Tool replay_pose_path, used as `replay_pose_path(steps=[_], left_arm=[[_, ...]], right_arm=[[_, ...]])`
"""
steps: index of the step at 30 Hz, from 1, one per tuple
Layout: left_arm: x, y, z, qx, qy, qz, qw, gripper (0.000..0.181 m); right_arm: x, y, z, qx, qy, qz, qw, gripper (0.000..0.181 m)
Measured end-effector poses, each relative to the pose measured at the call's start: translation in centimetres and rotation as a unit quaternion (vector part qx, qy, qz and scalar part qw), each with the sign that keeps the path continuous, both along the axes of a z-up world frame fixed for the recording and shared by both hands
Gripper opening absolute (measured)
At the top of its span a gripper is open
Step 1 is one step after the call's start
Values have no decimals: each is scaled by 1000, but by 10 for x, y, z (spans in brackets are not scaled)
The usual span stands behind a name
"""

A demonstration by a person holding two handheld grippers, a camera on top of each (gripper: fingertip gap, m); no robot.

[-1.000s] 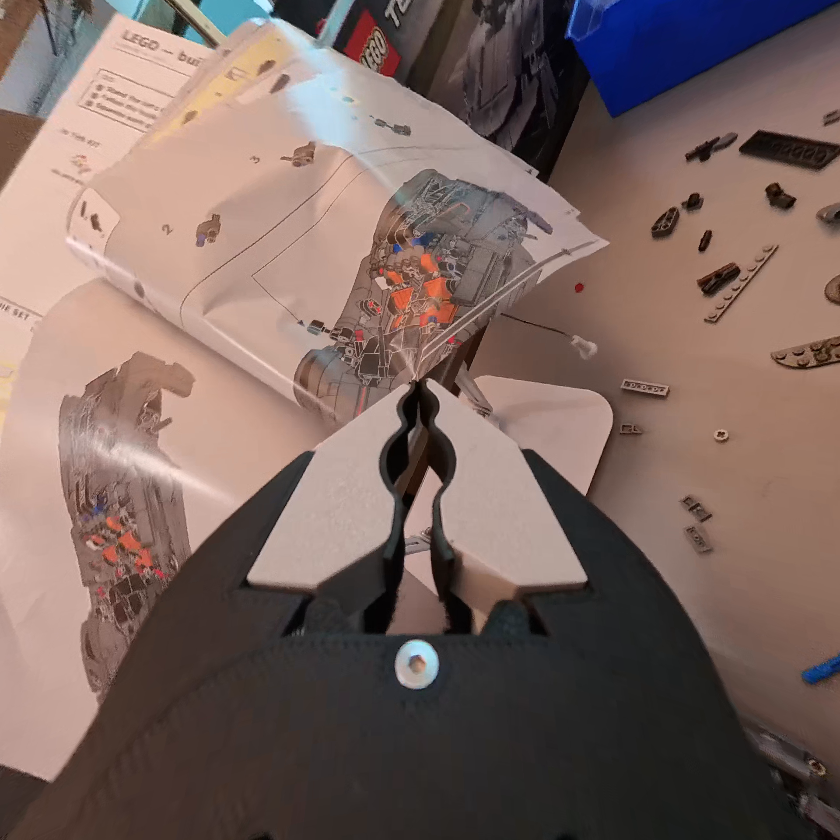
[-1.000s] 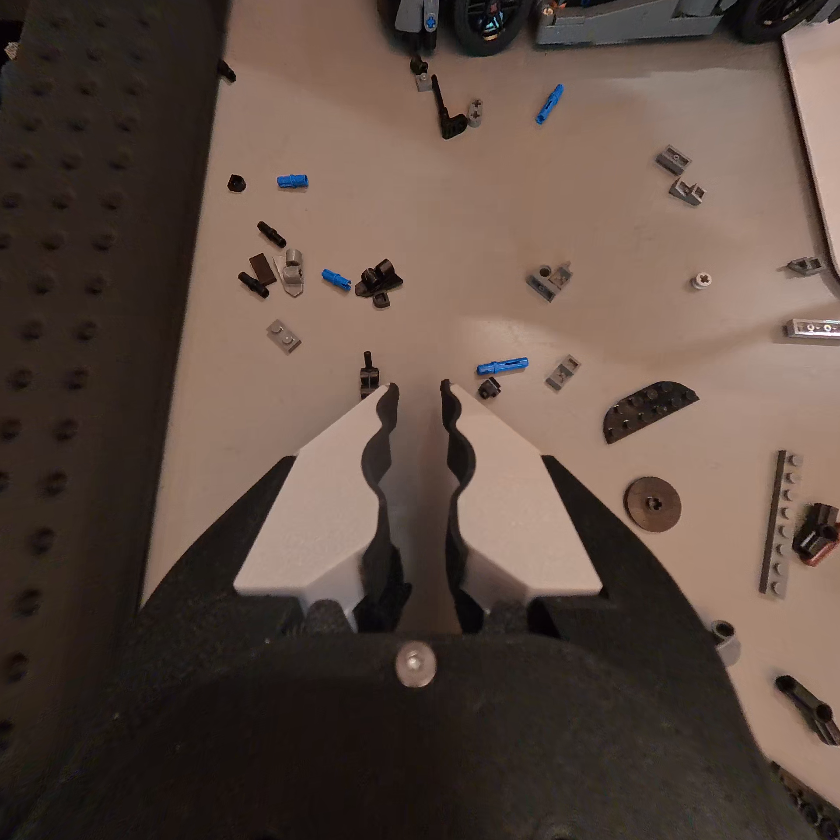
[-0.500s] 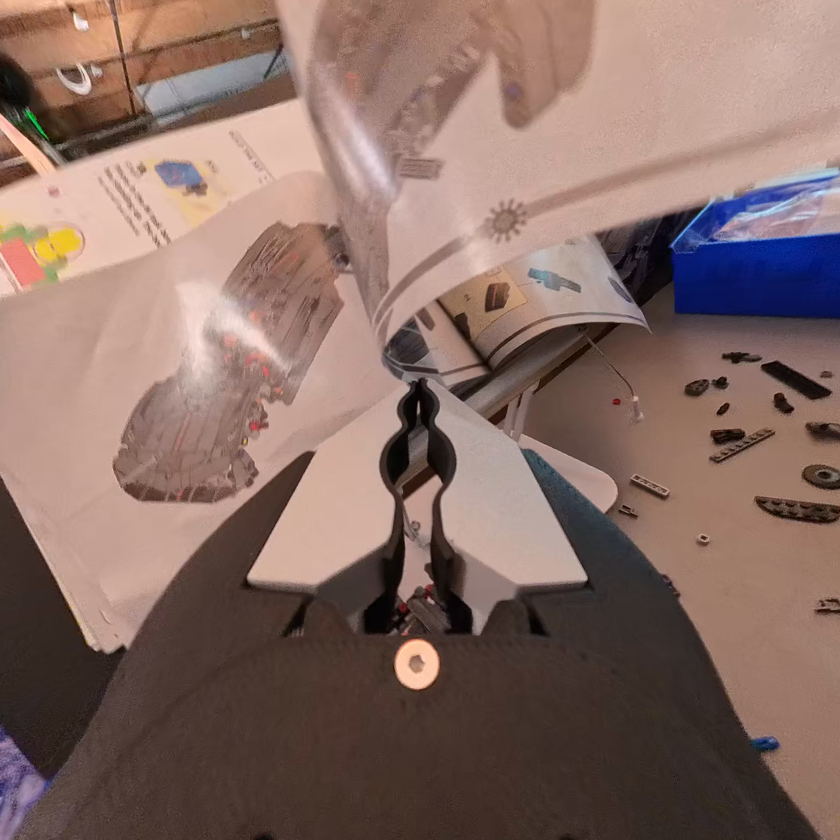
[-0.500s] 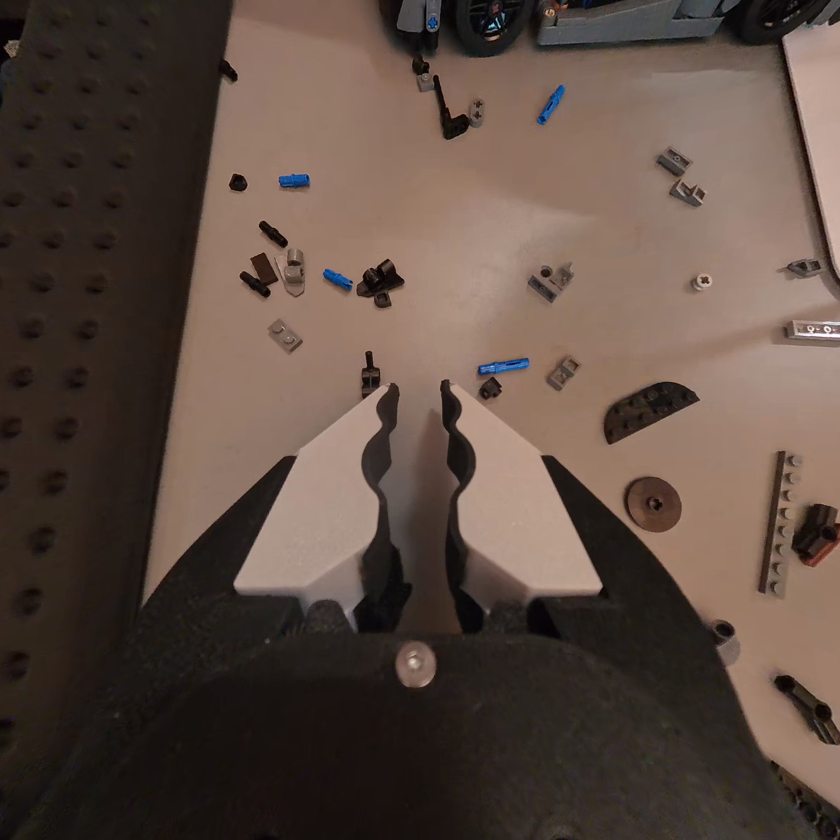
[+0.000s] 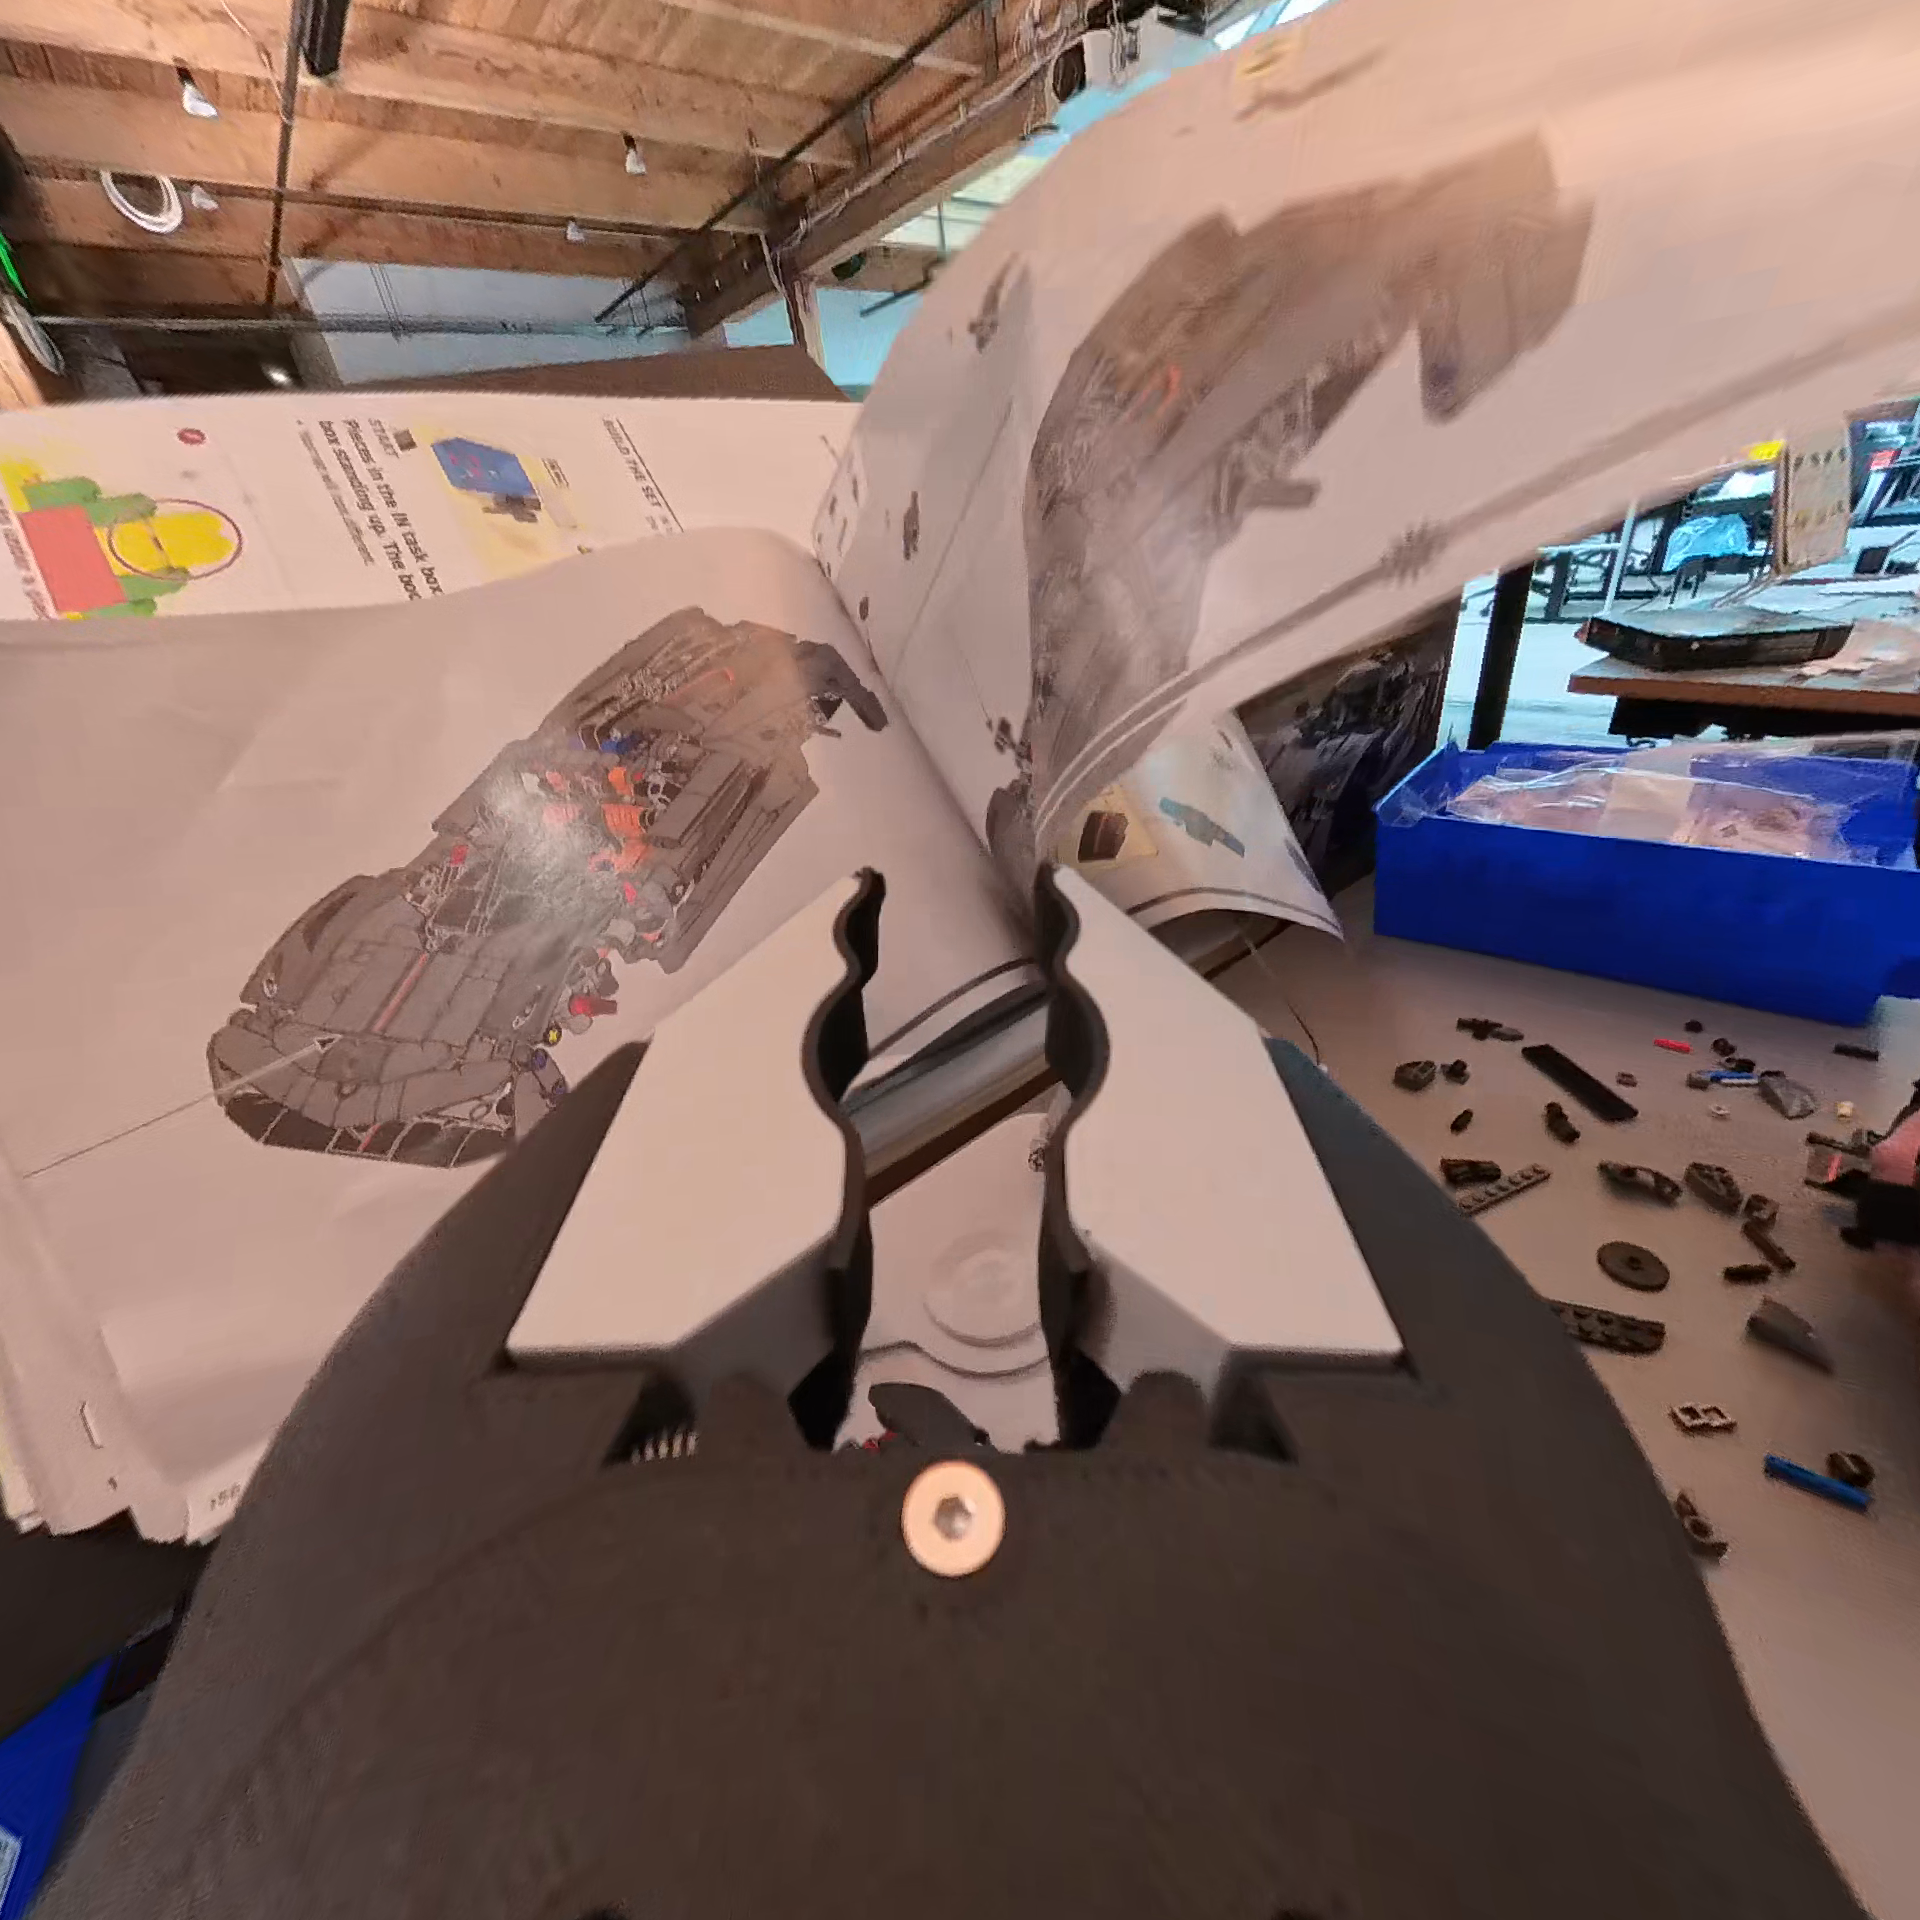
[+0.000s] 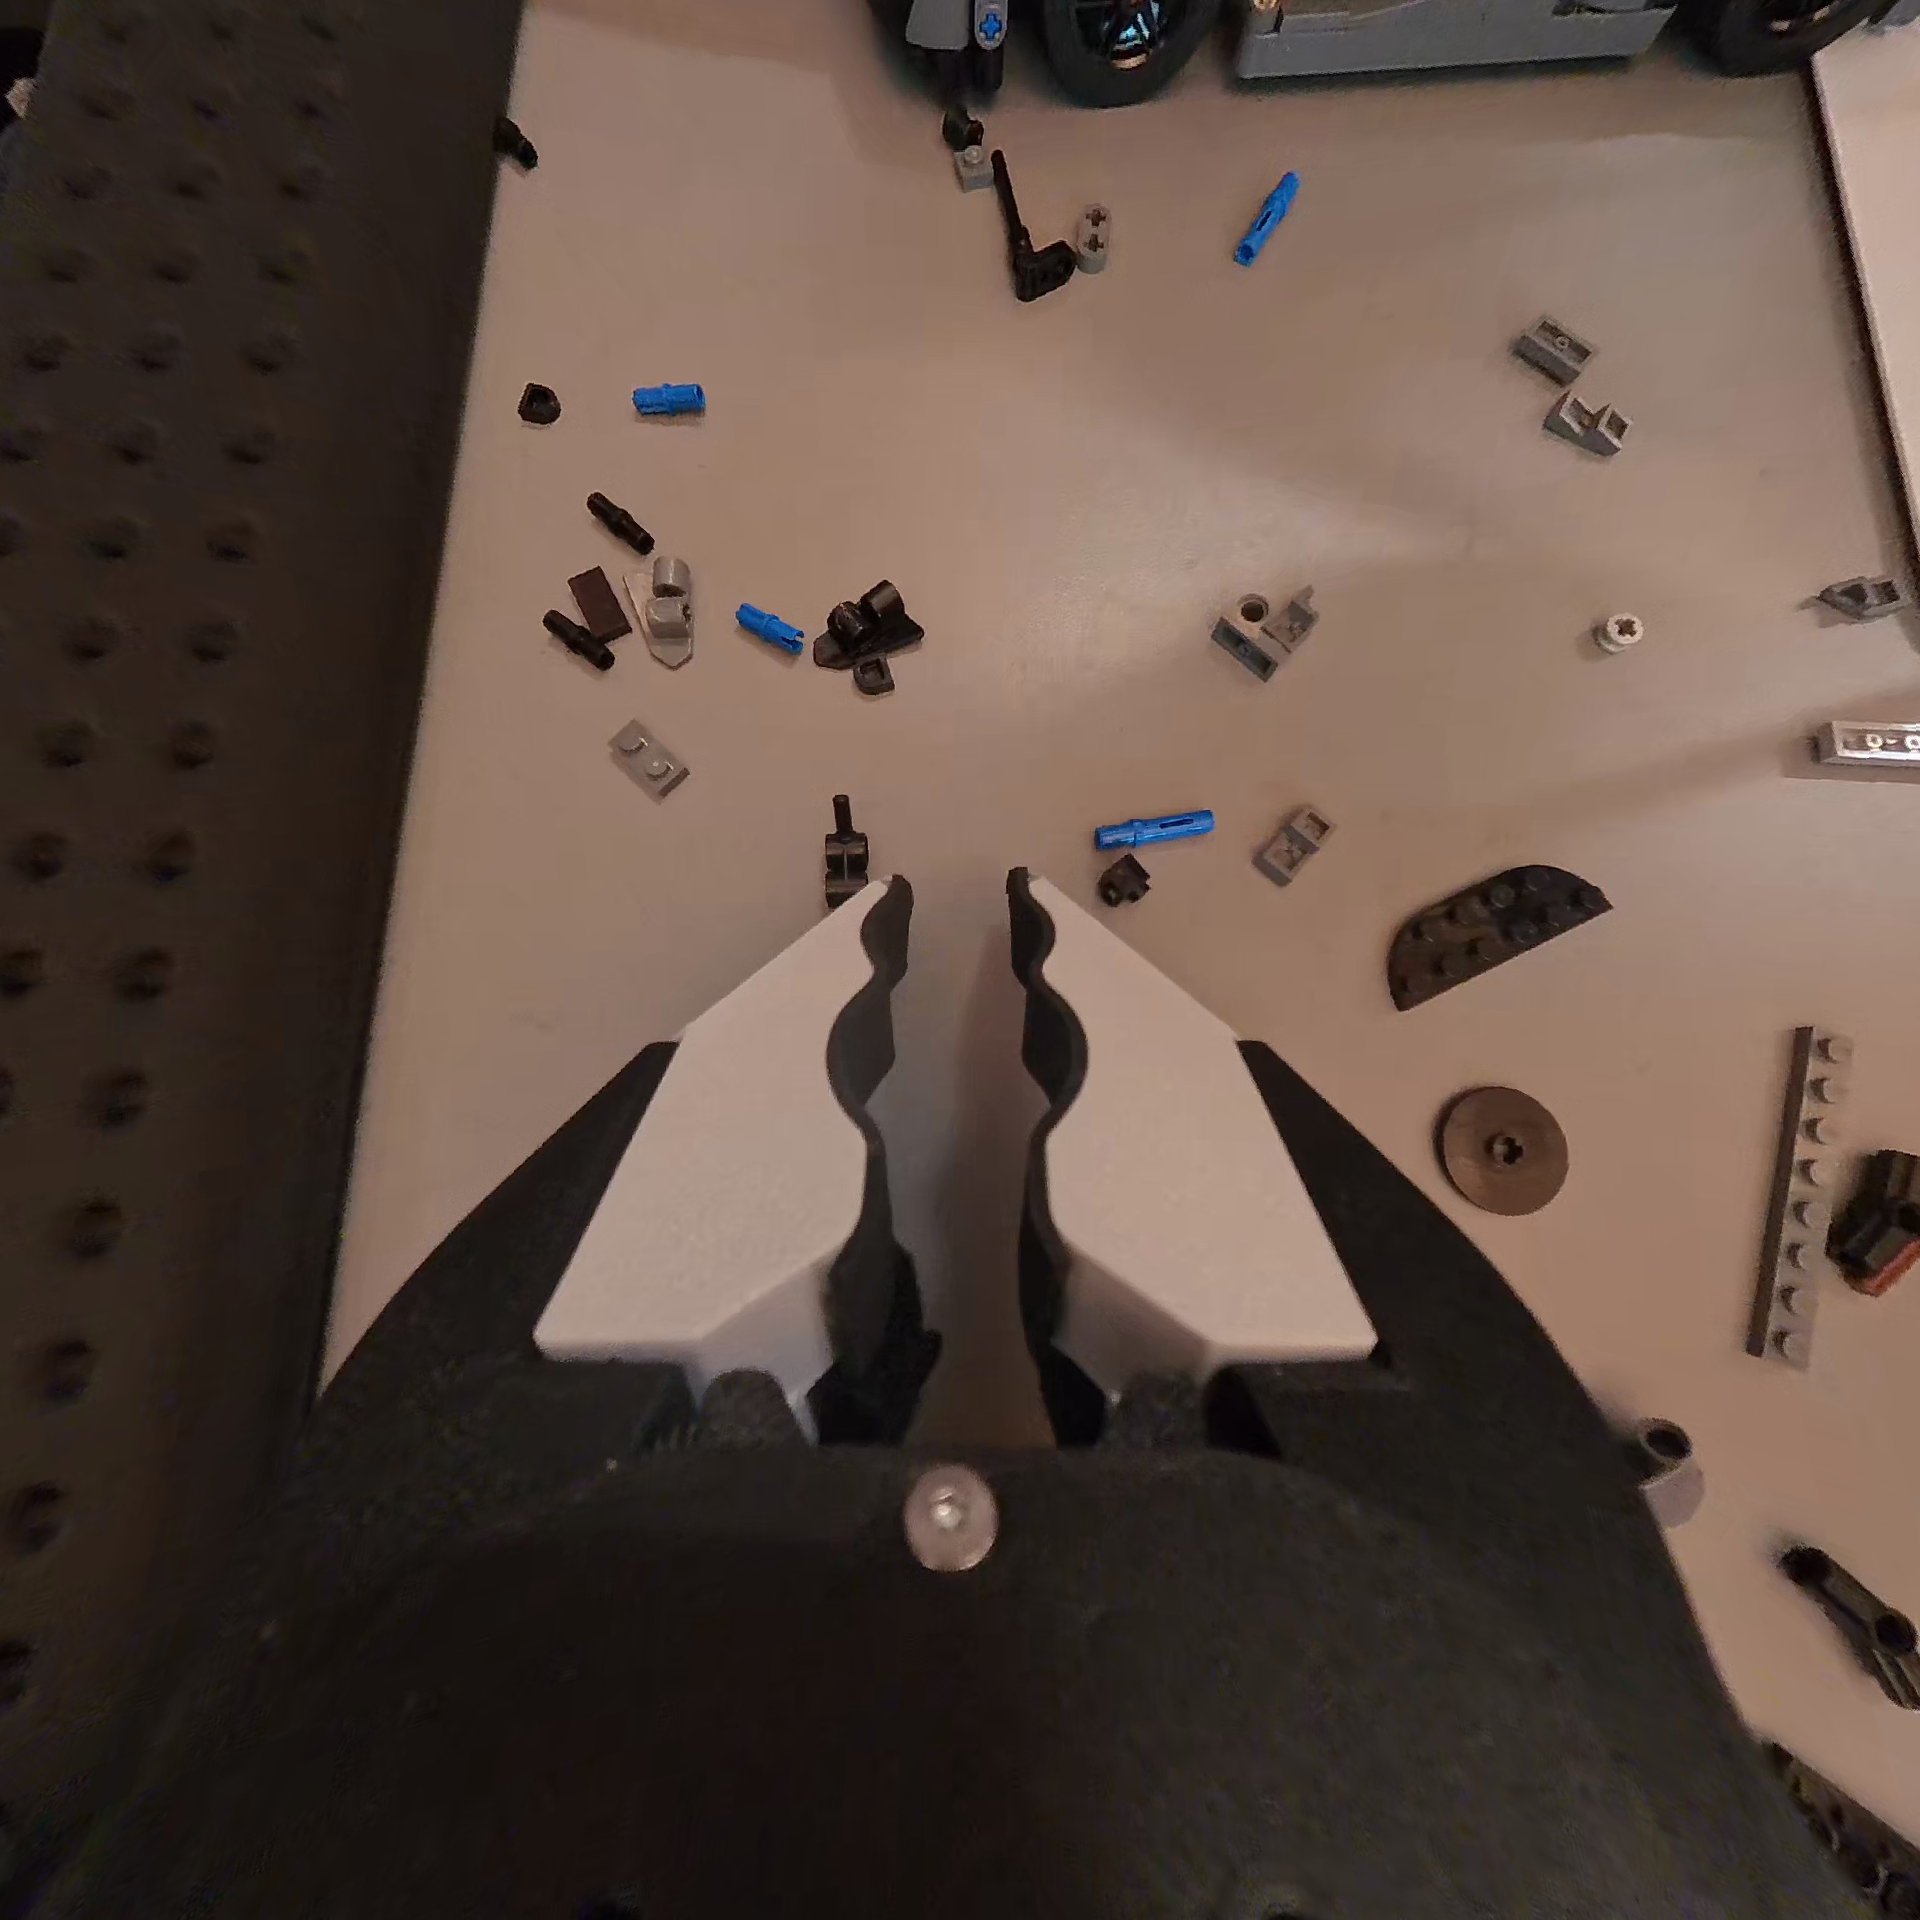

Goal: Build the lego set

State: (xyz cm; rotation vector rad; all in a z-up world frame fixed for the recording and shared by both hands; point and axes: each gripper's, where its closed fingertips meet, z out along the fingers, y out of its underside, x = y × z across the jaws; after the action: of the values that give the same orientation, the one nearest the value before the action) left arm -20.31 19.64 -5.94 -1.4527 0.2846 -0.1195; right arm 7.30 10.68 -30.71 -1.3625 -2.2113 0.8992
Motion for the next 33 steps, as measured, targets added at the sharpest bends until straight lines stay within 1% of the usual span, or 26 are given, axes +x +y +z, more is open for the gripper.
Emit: replay_pose_path(steps=[2, 3, 4, 6, 7, 8, 10, 11, 14, 15, 16, 17, 18, 20, 21, 22, 24, 25, 27, 29, 30, 31, 33], left_arm=[[0, -2, 6, 3, -7, -1, 1000, 29], [2, -3, 9, 6, -6, -6, 1000, 32], [8, -4, 8, 0, 8, -10, 1000, 35], [12, -8, 7, -2, 28, 7, 1000, 41], [17, -12, 6, 3, 36, 8, 999, 55], [24, -15, 4, 10, 46, 9, 999, 64], [38, -11, -2, 0, 78, 24, 997, 87], [42, -9, 3, 6, 90, 37, 995, 95], [56, 0, 30, 27, 93, 66, 993, 104], [58, 2, 38, 33, 99, 78, 991, 98], [60, 4, 45, 38, 109, 91, 989, 82], [64, 5, 49, 40, 121, 92, 988, 59], [63, 5, 54, 43, 124, 99, 986, 42], [56, -3, 65, 67, 115, 114, 984, 20], [47, -6, 68, 70, 99, 121, 985, 12], [38, -9, 66, 64, 79, 123, 987, 8], [13, -14, 58, 51, 36, 135, 989, 5], [0, -16, 52, 49, 19, 140, 989, 0], [-28, -19, 37, 36, -22, 146, 988, 0], [-52, -23, 28, 43, -75, 132, 987, 0], [-64, -23, 20, 34, -100, 131, 986, 0], [-74, -22, 11, 22, -117, 132, 984, 0], [-84, -23, 4, 24, -134, 119, 984, 0]], right_arm=[[0, 0, 0, 1, -1, 0, 1000, 17], [0, 0, 0, 1, -1, 0, 1000, 17], [0, 0, 0, 1, -1, -1, 1000, 17], [0, 1, 0, 1, 0, -2, 1000, 17], [0, 1, 1, 1, 1, -2, 1000, 17], [0, 1, 1, 0, 2, -1, 1000, 17], [0, 0, 1, 1, 1, 1, 1000, 17], [0, -1, 0, 0, 0, 2, 1000, 17], [0, -1, -3, 2, -5, 2, 1000, 17], [0, -1, -3, 1, -5, 1, 1000, 17], [0, 0, -3, 1, -5, 0, 1000, 17], [0, 0, -2, 0, -4, -2, 1000, 17], [0, 1, -2, 0, -3, -3, 1000, 17], [0, 1, -1, 0, 0, -3, 1000, 17], [1, 1, 0, 1, 1, -2, 1000, 17], [1, 1, 0, 1, 1, -1, 1000, 17], [1, 0, 1, 2, 1, 2, 1000, 17], [2, -1, 1, 2, 1, 3, 1000, 17], [2, -1, 1, 3, 2, 4, 1000, 17], [2, -2, 2, 4, 3, 5, 1000, 17], [2, -1, 2, 4, 4, 4, 1000, 17], [2, -1, 3, 4, 5, 4, 1000, 17], [2, -1, 3, 3, 6, 2, 1000, 17]])
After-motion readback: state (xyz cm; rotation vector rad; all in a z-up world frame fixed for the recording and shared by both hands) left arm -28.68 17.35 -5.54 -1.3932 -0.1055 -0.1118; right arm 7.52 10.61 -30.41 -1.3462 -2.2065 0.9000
